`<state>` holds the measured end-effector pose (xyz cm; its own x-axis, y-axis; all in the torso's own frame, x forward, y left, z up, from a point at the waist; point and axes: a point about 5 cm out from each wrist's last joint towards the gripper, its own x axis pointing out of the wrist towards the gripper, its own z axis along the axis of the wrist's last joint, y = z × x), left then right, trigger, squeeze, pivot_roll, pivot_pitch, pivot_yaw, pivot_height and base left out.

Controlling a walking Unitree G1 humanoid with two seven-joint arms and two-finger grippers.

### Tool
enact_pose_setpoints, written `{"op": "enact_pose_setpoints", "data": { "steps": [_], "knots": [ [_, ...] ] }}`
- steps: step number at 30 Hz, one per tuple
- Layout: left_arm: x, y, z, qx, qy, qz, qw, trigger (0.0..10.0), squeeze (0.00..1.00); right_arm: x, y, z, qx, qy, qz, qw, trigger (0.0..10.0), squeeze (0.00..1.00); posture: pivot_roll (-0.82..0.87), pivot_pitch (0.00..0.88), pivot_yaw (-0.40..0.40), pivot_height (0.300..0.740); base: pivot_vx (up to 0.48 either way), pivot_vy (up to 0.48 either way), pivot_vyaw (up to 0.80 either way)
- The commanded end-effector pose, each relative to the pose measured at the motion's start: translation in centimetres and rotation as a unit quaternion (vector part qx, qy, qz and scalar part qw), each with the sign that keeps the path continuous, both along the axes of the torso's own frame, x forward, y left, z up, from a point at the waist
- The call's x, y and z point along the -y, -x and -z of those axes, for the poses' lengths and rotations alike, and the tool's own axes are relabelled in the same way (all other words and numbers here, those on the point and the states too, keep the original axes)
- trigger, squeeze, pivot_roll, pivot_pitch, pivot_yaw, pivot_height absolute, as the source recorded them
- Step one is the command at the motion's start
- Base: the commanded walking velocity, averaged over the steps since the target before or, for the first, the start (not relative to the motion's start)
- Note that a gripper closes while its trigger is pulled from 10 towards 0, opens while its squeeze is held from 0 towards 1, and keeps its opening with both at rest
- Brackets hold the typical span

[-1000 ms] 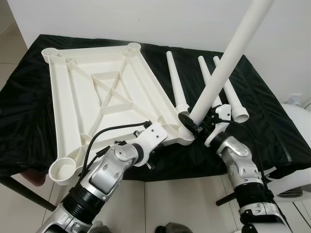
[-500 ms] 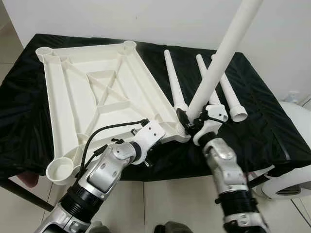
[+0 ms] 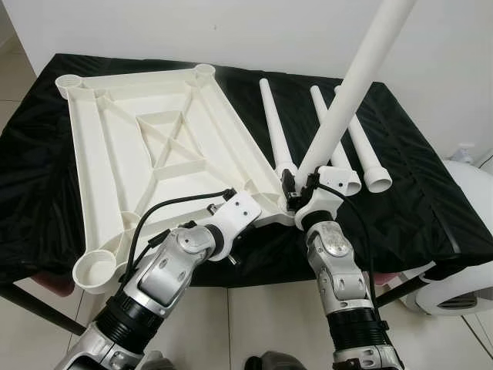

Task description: Building children table

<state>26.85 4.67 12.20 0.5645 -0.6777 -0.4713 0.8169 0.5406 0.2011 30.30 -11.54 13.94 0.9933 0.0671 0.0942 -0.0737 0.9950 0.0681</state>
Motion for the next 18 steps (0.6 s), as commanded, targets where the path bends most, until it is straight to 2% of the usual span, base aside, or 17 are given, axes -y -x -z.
{"op": "enact_pose_setpoints", "data": {
  "steps": [1, 6, 7, 11, 12, 13, 14, 16, 18],
  "knots": [
    [1.4, 1.5, 0.9, -0.034, 0.003, 0.054, 0.998, 10.0, 0.0, 0.4, 0.1, -1.2, 0.023, 0.003, 0.018, 1.0, 10.0, 0.0, 0.0, 0.016, -0.081, 0.74, 0.0, 0.0, 0.0],
    [1.5, 1.5, 0.9, -0.035, 0.005, 0.053, 0.998, 10.0, 0.0, 0.9, 0.1, -1.1, 0.022, 0.011, 0.027, 0.999, 10.0, 0.0, -0.01, 0.017, -0.083, 0.74, 0.0, 0.0, 0.0],
    [1.4, 1.5, 1.0, -0.035, 0.005, 0.05, 0.998, 10.0, 1.0, 1.1, 0.1, -1.0, 0.019, 0.012, 0.027, 0.999, 10.0, 0.0, -0.01, 0.017, -0.083, 0.74, 0.0, 0.0, 0.0],
    [1.4, 1.4, 0.9, -0.033, 0.003, 0.047, 0.998, 10.0, 1.0, 1.5, 0.1, -0.9, 0.016, 0.014, 0.027, 0.999, 10.0, 0.0, 0.0, 0.019, -0.084, 0.74, 0.0, 0.0, 0.0],
    [1.4, 1.4, 0.9, -0.032, 0.002, 0.046, 0.998, 10.0, 0.65, 1.8, 0.1, -0.9, 0.015, 0.017, 0.023, 0.999, 10.0, 0.0, 0.0, 0.019, -0.084, 0.74, 0.0, 0.0, 0.0],
    [1.4, 1.4, 0.9, -0.032, 0.002, 0.046, 0.998, 10.0, 0.65, 1.8, 0.1, -0.9, 0.015, 0.017, 0.023, 0.999, 10.0, 0.0, 0.0, 0.019, -0.084, 0.74, 0.0, 0.0, 0.0],
    [1.4, 1.4, 1.0, -0.032, 0.001, 0.047, 0.998, 10.0, 0.0, 2.2, 0.0, -0.8, 0.016, 0.016, 0.017, 1.0, 10.0, 0.0, -0.01, 0.019, -0.083, 0.74, 0.0, 0.0, 0.0],
    [1.4, 1.4, 1.0, -0.032, 0.001, 0.048, 0.998, 10.0, 0.0, 2.7, 0.0, -0.8, 0.019, 0.018, 0.005, 1.0, 10.0, 0.0, -0.01, 0.02, -0.081, 0.74, 0.0, 0.0, 0.0],
    [1.4, 1.4, 1.0, -0.032, 0.001, 0.049, 0.998, 10.0, 0.0, 3.7, -0.1, -0.8, 0.024, 0.014, -0.048, 0.998, 10.0, 0.0, -0.01, 0.019, -0.078, 0.74, 0.0, 0.0, 0.0]
  ]
}}
